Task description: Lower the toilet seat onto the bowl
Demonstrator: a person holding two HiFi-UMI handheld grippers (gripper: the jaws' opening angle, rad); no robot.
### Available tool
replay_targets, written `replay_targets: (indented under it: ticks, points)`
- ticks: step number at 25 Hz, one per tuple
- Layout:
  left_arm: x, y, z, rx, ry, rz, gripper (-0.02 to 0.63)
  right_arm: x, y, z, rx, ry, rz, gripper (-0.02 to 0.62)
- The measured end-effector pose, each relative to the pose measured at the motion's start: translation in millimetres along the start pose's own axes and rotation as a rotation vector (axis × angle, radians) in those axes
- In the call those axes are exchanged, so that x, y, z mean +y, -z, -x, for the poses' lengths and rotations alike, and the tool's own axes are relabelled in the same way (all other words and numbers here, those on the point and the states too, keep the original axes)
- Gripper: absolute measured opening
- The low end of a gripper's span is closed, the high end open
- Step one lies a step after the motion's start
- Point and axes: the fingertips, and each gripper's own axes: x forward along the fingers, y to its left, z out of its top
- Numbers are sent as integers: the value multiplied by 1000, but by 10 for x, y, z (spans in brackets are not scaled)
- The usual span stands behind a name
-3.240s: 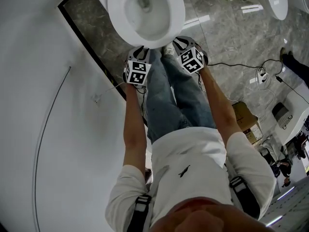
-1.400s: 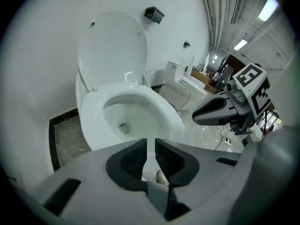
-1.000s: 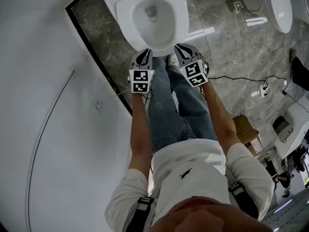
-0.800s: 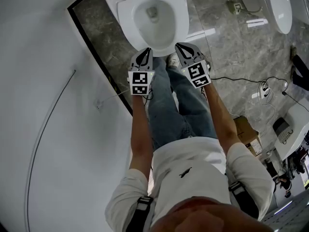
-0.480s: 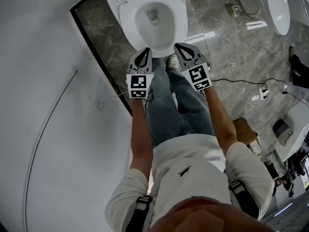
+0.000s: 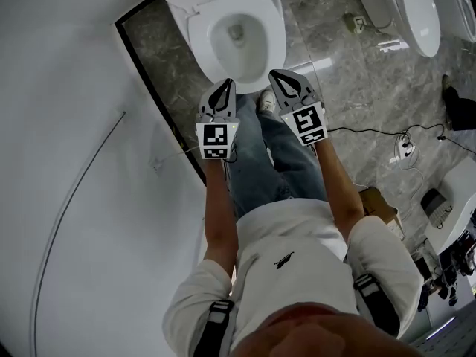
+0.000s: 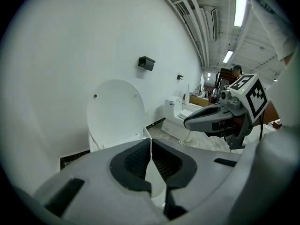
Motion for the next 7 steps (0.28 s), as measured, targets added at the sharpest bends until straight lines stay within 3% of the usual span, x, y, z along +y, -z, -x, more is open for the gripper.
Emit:
replay_targets:
  ticks: [7]
  points:
    - [-106,-254,155,-23,3,-9,32,-13,-190,151,-6,6,-6,29]
